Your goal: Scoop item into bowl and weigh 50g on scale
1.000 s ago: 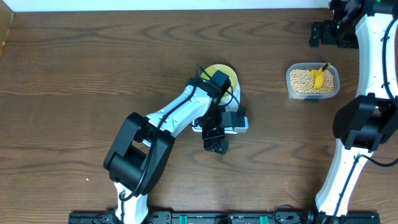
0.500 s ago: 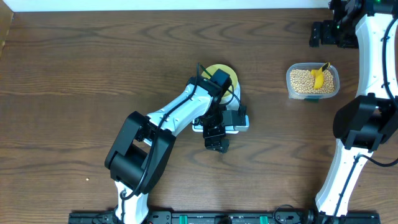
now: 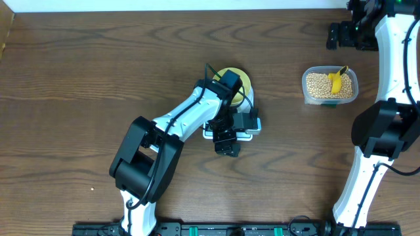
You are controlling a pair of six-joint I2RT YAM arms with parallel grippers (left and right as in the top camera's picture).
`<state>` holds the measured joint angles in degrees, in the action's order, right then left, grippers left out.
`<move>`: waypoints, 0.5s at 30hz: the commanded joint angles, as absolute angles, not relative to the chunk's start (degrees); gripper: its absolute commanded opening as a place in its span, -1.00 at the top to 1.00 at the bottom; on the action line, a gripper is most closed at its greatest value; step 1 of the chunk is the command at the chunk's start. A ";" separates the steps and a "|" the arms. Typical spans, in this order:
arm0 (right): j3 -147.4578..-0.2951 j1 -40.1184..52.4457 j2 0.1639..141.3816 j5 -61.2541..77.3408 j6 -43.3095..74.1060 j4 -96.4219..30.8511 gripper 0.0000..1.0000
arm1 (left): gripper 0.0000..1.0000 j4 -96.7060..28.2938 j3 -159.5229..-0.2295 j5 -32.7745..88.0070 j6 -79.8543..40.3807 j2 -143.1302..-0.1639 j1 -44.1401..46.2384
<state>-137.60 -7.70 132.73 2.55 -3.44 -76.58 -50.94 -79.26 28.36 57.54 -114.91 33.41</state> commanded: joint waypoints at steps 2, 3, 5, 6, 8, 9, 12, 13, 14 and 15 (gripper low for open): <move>-138.52 -7.84 132.75 2.04 -3.51 -76.51 -0.99 | -0.94 -51.11 -80.12 27.42 58.87 -116.81 32.80; -138.52 -7.84 132.75 2.04 -3.51 -76.51 -0.98 | -0.94 -51.11 -80.12 27.42 58.87 -116.81 32.80; -138.52 -7.84 132.75 2.04 -3.51 -76.51 -0.98 | -0.94 -51.13 -80.12 27.40 58.87 -116.81 32.80; -138.52 -7.84 132.75 2.04 -3.51 -76.51 -0.99 | -0.95 -51.13 -80.12 27.42 58.87 -116.81 32.80; -138.52 -7.84 132.75 2.04 -3.51 -76.51 -0.99 | -0.95 -51.11 -80.12 27.42 58.89 -116.95 32.80; -138.52 -7.84 132.75 2.04 -3.49 -76.51 -0.98 | -0.95 -51.11 -80.12 27.42 58.89 -117.05 32.80; -138.52 -7.84 132.75 2.04 -3.51 -76.51 -0.99 | -0.95 -51.13 -80.14 27.42 58.87 -117.51 32.82; -138.52 -7.84 132.75 2.04 -3.51 -76.51 -0.99 | -0.94 -51.16 -80.14 27.42 58.87 -117.54 32.82; -138.52 -7.84 132.75 2.04 -3.51 -76.51 -0.98 | -0.95 -51.16 -80.14 27.42 58.87 -117.54 32.80; -138.52 -7.84 132.75 2.04 -3.51 -76.51 -0.99 | -0.95 -51.16 -80.14 27.42 58.87 -117.54 32.80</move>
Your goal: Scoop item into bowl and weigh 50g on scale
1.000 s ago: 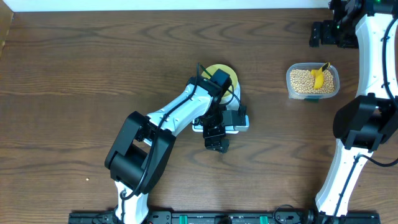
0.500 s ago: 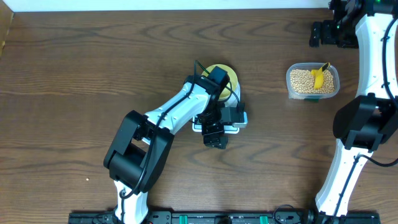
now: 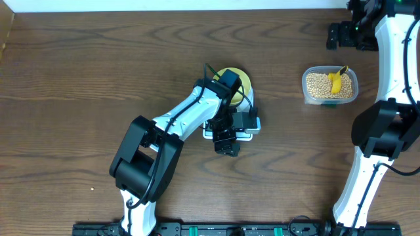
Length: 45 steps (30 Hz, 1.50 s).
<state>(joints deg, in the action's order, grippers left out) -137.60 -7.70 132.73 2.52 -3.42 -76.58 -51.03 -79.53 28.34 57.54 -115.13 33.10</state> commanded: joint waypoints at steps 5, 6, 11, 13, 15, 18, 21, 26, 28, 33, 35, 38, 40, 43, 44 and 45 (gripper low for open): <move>-138.52 -7.84 132.75 2.04 -3.49 -76.49 -0.98 | -0.95 -51.44 -80.14 27.42 58.89 -117.58 32.80; -138.52 -7.84 132.75 2.04 -3.49 -76.51 -0.98 | -0.95 -51.57 -80.14 27.42 58.89 -117.62 32.80; -138.52 -7.84 132.75 2.04 -3.49 -76.51 -0.99 | -0.95 -52.21 -80.14 27.44 58.96 -117.71 32.80; -138.52 -7.84 132.75 2.04 -3.51 -76.51 -0.99 | -0.95 -52.42 -80.14 27.44 59.13 -117.78 32.80; -138.52 -7.84 132.75 2.04 -3.49 -76.51 -0.99 | -0.94 -52.47 -80.14 27.44 59.13 -117.91 32.80; -138.52 -7.84 132.75 2.04 -3.49 -76.51 -0.98 | -0.95 -52.88 -80.31 27.42 59.33 -118.15 32.80; -138.52 -7.84 132.75 2.04 -3.49 -76.51 -0.99 | -0.95 -53.67 -81.23 27.44 59.31 -118.89 32.80; -138.52 -7.84 132.75 2.04 -3.51 -76.51 -0.99 | -0.95 -55.51 -83.48 27.44 59.31 -120.70 32.80; -138.52 -7.84 132.75 2.04 -3.51 -76.51 -0.99 | -0.95 -55.55 -83.48 27.44 59.33 -120.73 32.80; -138.52 -7.84 132.75 2.04 -3.49 -76.51 -0.99 | -0.95 -55.90 -83.48 27.42 59.55 -120.77 32.80; -138.52 -7.84 132.75 2.04 -3.51 -76.51 -0.99 | -0.95 -55.94 -83.48 27.42 59.55 -120.77 32.80; -138.52 -7.84 132.75 2.04 -3.51 -76.51 -0.99 | -0.95 -56.01 -83.48 27.44 59.55 -120.79 32.80; -138.52 -7.84 132.75 2.04 -3.51 -76.51 -0.99 | -0.95 -55.88 -83.48 27.44 59.55 -120.88 32.80; -138.52 -7.84 132.75 2.04 -3.49 -76.51 -0.99 | -0.95 -55.70 -83.50 27.44 59.55 -121.10 32.80; -138.52 -7.84 132.75 2.04 -3.49 -76.51 -0.99 | -0.95 -55.64 -83.50 27.44 59.55 -121.12 32.80; -138.52 -7.84 132.75 2.04 -3.51 -76.51 -0.98 | -0.95 -55.61 -83.50 27.44 59.55 -121.14 32.80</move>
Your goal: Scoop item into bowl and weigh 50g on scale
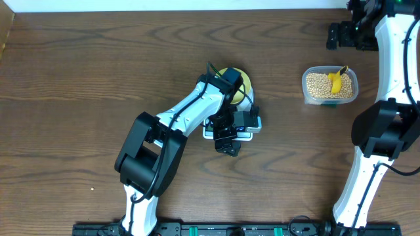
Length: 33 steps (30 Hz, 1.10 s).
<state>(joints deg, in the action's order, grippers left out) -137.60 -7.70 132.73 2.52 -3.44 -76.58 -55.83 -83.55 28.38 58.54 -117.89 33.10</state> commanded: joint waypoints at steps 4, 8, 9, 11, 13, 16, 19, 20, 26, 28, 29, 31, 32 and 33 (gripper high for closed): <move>-138.52 -7.84 132.75 2.04 -3.49 -76.51 -0.98 | -0.95 -55.16 -83.50 27.44 59.53 -121.23 32.71; -138.52 -7.84 132.75 2.04 -3.51 -76.51 -0.99 | -0.95 -54.98 -83.53 27.44 59.53 -121.40 32.69; -138.52 -7.84 132.75 2.04 -3.51 -76.51 -0.99 | -0.95 -55.00 -83.55 27.44 59.51 -121.43 32.69; -138.52 -7.84 132.75 2.04 -3.51 -76.51 -0.98 | -0.95 -55.00 -83.64 27.44 59.53 -121.51 32.69; -138.52 -7.84 132.75 2.04 -3.49 -76.51 -0.99 | -0.95 -55.02 -83.74 27.44 59.53 -121.71 32.69; -138.52 -7.84 132.75 2.04 -3.51 -76.51 -0.98 | -0.95 -55.81 -84.62 27.44 59.48 -122.39 32.69; -138.52 -7.84 132.75 2.04 -3.51 -76.51 -0.99 | -0.95 -57.28 -86.15 27.44 59.48 -123.52 32.60; -138.52 -7.84 132.75 2.04 -3.51 -76.51 -0.99 | -0.95 -57.84 -86.96 27.51 59.27 -124.09 32.45; -138.52 -7.84 132.75 2.04 -3.51 -76.51 -0.99 | -0.95 -57.78 -87.37 27.66 59.27 -124.29 32.36; -138.52 -7.84 132.75 2.04 -3.51 -76.51 -0.99 | -0.95 -57.56 -87.66 27.62 58.63 -123.50 32.38; -138.52 -7.84 132.75 2.04 -3.51 -76.51 -0.99 | -0.95 -57.56 -87.66 27.62 58.65 -122.98 32.42; -138.52 -7.84 132.75 2.04 -3.51 -76.51 -0.99 | -0.95 -57.63 -87.66 27.62 58.61 -121.51 32.56; -138.52 -7.84 132.75 2.04 -3.51 -76.51 -0.99 | -0.95 -57.63 -87.66 27.64 58.19 -120.53 32.60; -138.52 -7.84 132.75 2.04 -3.49 -76.51 -0.99 | -0.95 -57.63 -87.66 27.68 57.67 -119.81 32.62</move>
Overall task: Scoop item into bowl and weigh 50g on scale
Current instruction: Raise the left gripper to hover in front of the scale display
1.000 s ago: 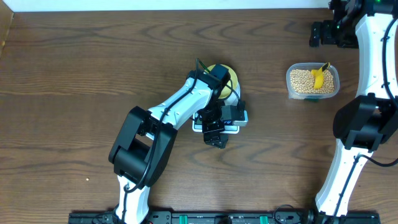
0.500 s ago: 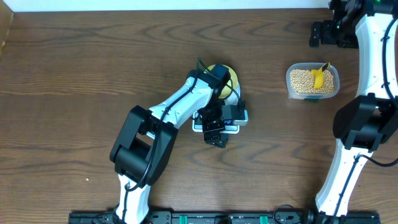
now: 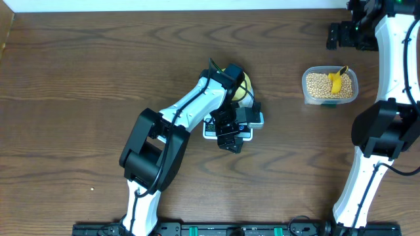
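A yellow-green bowl (image 3: 241,88) stands at the far edge of the small white scale (image 3: 252,120), mostly covered by my left arm. That arm folds over both, and its black left gripper (image 3: 228,139) hangs over the scale's near side; the fingers are hidden from above. A clear tub of pale beans (image 3: 321,86) with a yellow scoop (image 3: 336,80) in it sits at the right. My right gripper (image 3: 336,36) is parked at the far right corner, well away from the tub, and its jaws are too small to read.
The right arm's white links (image 3: 394,72) run along the right edge beside the tub. A black rail (image 3: 210,229) lines the near table edge. Bare brown wood stretches to the left of the scale and between scale and tub.
My left arm's elbow and wrist have shifted a little to the right, covering more of the bowl. The scale's right end sits slightly further right. The right arm, tub and scoop are unchanged.
At the two oldest moments my left arm was folded over the scale with most of the bowl showing behind it. Then the arm leaned slightly right, and now further right, hiding most of the bowl. The right arm stayed parked with the scoop resting in the beans.
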You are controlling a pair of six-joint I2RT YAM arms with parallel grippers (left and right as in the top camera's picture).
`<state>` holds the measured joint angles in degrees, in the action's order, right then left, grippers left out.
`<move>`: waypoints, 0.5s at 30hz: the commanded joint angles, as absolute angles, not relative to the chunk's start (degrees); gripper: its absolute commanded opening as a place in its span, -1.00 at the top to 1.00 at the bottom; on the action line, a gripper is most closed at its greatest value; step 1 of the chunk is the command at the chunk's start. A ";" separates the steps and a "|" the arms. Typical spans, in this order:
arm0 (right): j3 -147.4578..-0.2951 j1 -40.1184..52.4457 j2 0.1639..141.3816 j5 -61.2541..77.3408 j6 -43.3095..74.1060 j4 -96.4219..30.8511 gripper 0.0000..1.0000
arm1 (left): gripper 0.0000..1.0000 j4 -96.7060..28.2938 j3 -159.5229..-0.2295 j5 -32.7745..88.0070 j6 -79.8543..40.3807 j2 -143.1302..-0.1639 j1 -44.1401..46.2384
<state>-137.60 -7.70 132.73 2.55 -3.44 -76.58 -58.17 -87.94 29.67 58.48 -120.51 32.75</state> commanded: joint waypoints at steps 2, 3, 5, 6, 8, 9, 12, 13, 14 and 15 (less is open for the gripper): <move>-138.52 -7.84 132.75 2.04 -3.49 -76.51 -0.99 | -0.95 -57.71 -87.66 27.70 55.77 -117.51 32.86; -138.52 -7.84 132.75 2.04 -3.51 -76.51 -0.99 | -0.95 -58.02 -87.66 27.86 54.98 -116.22 32.95; -138.52 -7.84 132.75 2.04 -3.51 -76.51 -0.98 | -0.95 -58.98 -87.66 27.86 53.58 -113.62 32.97; -138.52 -7.84 132.75 2.04 -3.51 -76.51 -0.98 | -0.95 -59.61 -87.66 27.86 53.15 -112.51 32.97; -138.52 -7.84 132.75 2.04 -3.51 -76.51 -0.99 | -0.95 -61.36 -87.66 27.86 52.12 -110.34 32.97; -138.52 -7.84 132.75 2.04 -3.51 -76.51 -0.98 | -0.95 -62.52 -87.66 27.86 51.62 -109.36 32.95; -138.52 -7.84 132.75 2.04 -3.51 -76.51 -0.99 | -0.95 -65.58 -87.66 27.79 49.71 -107.92 32.71; -138.52 -7.84 132.75 2.04 -3.51 -76.51 -0.99 | -0.95 -66.57 -87.61 27.46 47.62 -107.81 32.38; -138.52 -7.84 132.75 2.04 -3.51 -76.51 -0.99 | -0.95 -66.94 -87.61 27.20 46.19 -107.81 32.16; -138.52 -7.84 132.75 2.04 -3.51 -76.51 -0.98 | -0.95 -67.26 -87.46 26.68 43.92 -107.81 31.83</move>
<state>-137.60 -7.70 132.73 2.52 -3.44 -76.55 -66.19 -87.46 28.12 50.61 -107.50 32.73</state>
